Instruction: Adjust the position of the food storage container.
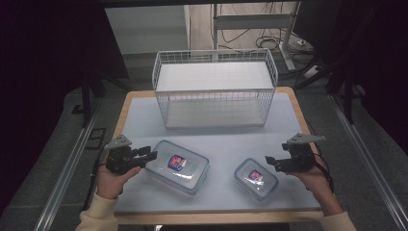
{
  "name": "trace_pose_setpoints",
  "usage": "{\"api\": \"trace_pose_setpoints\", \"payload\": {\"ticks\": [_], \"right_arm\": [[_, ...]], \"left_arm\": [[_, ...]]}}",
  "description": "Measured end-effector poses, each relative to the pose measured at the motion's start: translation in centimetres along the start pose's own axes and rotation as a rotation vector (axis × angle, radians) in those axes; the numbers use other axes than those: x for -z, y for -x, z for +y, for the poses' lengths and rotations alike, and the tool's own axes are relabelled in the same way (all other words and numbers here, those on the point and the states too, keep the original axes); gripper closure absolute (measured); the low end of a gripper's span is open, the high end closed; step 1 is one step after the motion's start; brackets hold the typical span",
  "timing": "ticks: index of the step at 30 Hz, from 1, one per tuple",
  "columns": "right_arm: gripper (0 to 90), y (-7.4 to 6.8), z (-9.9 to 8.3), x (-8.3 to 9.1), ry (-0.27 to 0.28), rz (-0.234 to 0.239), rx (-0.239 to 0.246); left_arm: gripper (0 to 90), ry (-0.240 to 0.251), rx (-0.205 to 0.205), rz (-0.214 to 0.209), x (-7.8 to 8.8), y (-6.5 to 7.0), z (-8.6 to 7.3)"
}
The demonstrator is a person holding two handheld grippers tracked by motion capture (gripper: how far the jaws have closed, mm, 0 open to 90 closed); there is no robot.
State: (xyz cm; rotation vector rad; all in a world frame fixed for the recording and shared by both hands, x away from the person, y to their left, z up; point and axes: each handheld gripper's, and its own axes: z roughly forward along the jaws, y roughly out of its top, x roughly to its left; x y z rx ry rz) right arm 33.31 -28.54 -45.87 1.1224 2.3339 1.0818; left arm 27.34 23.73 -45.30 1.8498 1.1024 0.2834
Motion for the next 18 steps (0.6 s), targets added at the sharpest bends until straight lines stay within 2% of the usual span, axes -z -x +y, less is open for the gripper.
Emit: {"api": "trace_pose_setpoints", "payload": {"ticks": [1,2,4,7,9,13,18], "right_arm": [[14.8,0.0,0.0,0.0,0.000,0.000,0.000],[14.8,0.1,-0.1,0.0,-0.002,-0.002,-0.001],[14.8,0.1,-0.1,0.0,-0.002,-0.001,-0.005],[14.8,0.1,-0.1,-0.1,-0.006,-0.001,-0.004],[14.9,0.1,-0.2,-0.1,-0.012,-0.005,-0.008],[14.9,0.0,-0.2,-0.2,-0.025,-0.004,-0.005],[14.8,-0.2,0.0,-0.2,-0.024,-0.007,-0.007]], "left_arm": [[72.2,0.000,0.000,0.000,0.0,0.0,0.0],[77.0,-0.007,-0.001,-0.031,0.1,0.3,0.0],[83.5,-0.016,-0.010,-0.059,0.2,0.7,0.0],[89.6,-0.023,-0.021,-0.083,0.3,1.2,-0.1],[90.0,-0.035,-0.032,-0.104,0.5,1.7,-0.4],[90.0,-0.064,-0.048,-0.109,0.6,2.3,-1.0],[90.0,-0.087,-0.037,-0.173,0.6,2.8,-2.3]]}}
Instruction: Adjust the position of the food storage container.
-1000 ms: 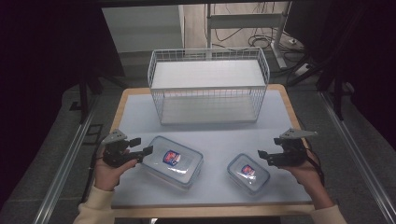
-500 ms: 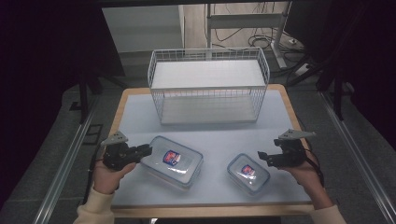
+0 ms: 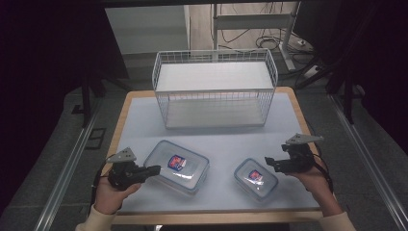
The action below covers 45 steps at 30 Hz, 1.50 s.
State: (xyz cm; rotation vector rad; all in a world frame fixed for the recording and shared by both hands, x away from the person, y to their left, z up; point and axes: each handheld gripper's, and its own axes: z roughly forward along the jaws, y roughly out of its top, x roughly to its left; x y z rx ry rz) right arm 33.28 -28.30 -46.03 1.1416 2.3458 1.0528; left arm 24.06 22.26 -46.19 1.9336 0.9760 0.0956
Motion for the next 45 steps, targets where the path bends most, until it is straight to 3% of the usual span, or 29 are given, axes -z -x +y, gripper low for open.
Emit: {"api": "trace_pose_setpoints", "payload": {"ticks": [4,7,10,12,17,21,34,45], "right_arm": [[16.3,0.0,-0.1,-0.2,-0.005,-0.005,0.000],[16.4,0.0,-0.2,-0.4,-0.015,-0.008,-0.005],[16.3,0.0,-0.2,-0.4,-0.017,-0.009,-0.004],[16.3,0.0,-0.2,-0.4,-0.020,-0.012,0.000],[15.8,0.1,-0.3,-0.5,-0.025,-0.025,-0.004],[15.6,0.1,-0.3,-0.5,-0.026,-0.027,-0.003],[15.6,0.1,-0.3,-0.5,-0.027,-0.030,0.002],[15.6,0.2,-0.4,-0.7,-0.040,-0.036,0.007]], "left_arm": [[90.0,-0.024,0.004,-0.049,-0.6,0.5,-0.7],[90.0,-0.072,-0.028,-0.092,-1.9,1.4,-1.3],[90.0,-0.096,-0.039,-0.105,-2.7,1.9,-1.6],[90.0,-0.155,-0.055,-0.122,-4.1,2.5,-2.1],[90.0,-0.207,-0.074,-0.135,-5.5,3.2,-2.5],[90.0,-0.239,-0.095,-0.117,-6.6,3.8,-2.5],[90.0,-0.223,-0.102,-0.056,-8.6,4.5,-2.6],[90.0,-0.188,-0.091,-0.019,-11.6,5.0,-1.0]]}}
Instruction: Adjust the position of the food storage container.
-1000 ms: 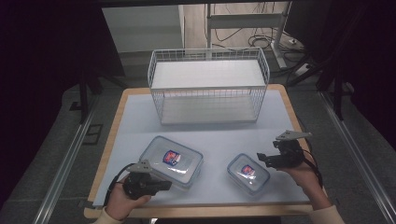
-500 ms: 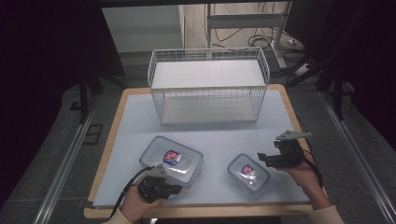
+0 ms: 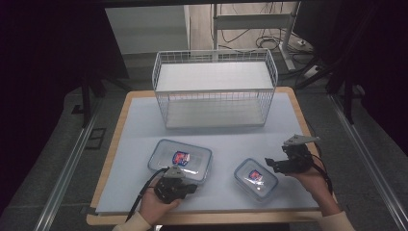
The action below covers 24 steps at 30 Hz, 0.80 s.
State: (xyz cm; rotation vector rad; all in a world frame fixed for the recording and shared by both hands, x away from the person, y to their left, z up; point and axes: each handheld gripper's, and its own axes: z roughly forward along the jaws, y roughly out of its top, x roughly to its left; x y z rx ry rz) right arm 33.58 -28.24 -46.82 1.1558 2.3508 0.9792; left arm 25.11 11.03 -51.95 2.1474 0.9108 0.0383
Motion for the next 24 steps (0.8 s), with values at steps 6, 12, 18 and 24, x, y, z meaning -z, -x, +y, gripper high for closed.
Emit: {"api": "trace_pose_setpoints", "payload": {"ticks": [6,12,18,24], "right_arm": [[15.6,0.1,-0.1,0.0,0.000,0.000,0.000],[15.6,0.2,-0.1,0.1,0.002,-0.001,0.002],[15.6,0.1,-0.2,0.0,-0.004,-0.001,0.003],[15.6,0.2,-0.3,0.1,-0.005,-0.007,0.004]], "left_arm": [[90.0,0.013,0.014,0.019,-2.0,0.0,1.8],[90.0,0.028,0.032,0.040,-3.4,-0.4,3.6],[90.0,0.039,0.022,0.024,-3.2,0.0,3.9],[90.0,0.142,0.044,0.023,1.6,0.1,3.0]]}}
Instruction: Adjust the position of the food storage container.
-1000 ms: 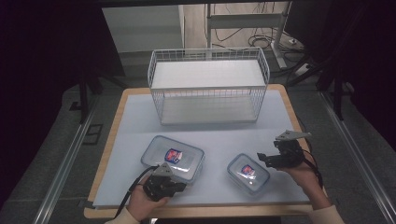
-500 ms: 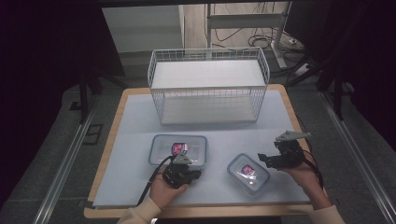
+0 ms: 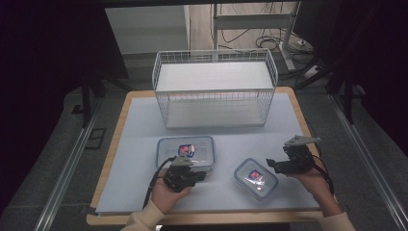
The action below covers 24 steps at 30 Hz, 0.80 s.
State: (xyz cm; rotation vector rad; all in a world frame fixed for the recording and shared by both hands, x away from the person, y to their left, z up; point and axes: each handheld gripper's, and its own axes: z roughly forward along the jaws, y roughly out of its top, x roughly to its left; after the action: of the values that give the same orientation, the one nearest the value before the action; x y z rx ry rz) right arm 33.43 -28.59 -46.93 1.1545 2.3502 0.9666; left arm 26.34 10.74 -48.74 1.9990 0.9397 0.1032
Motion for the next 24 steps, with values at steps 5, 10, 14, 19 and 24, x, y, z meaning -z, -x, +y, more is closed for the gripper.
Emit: {"api": "trace_pose_setpoints", "payload": {"ticks": [5,10,14,19,24], "right_arm": [[15.6,0.1,0.0,0.1,0.002,-0.005,-0.006],[15.6,-0.1,0.2,0.0,0.005,0.012,-0.004],[15.6,-0.1,0.1,-0.1,-0.002,0.011,-0.006],[15.6,0.3,-0.1,-0.1,-0.003,0.001,-0.009],[15.6,0.2,-0.1,-0.1,-0.005,-0.001,-0.007]], "left_arm": [[90.0,0.062,0.049,0.043,3.5,-1.8,0.0],[90.0,0.088,0.137,0.135,6.2,-5.4,-0.9],[90.0,0.085,0.197,0.209,7.6,-7.9,-2.0],[90.0,0.057,0.257,0.241,8.2,-9.7,-4.0],[90.0,-0.010,0.304,0.191,7.4,-10.5,-6.3]]}}
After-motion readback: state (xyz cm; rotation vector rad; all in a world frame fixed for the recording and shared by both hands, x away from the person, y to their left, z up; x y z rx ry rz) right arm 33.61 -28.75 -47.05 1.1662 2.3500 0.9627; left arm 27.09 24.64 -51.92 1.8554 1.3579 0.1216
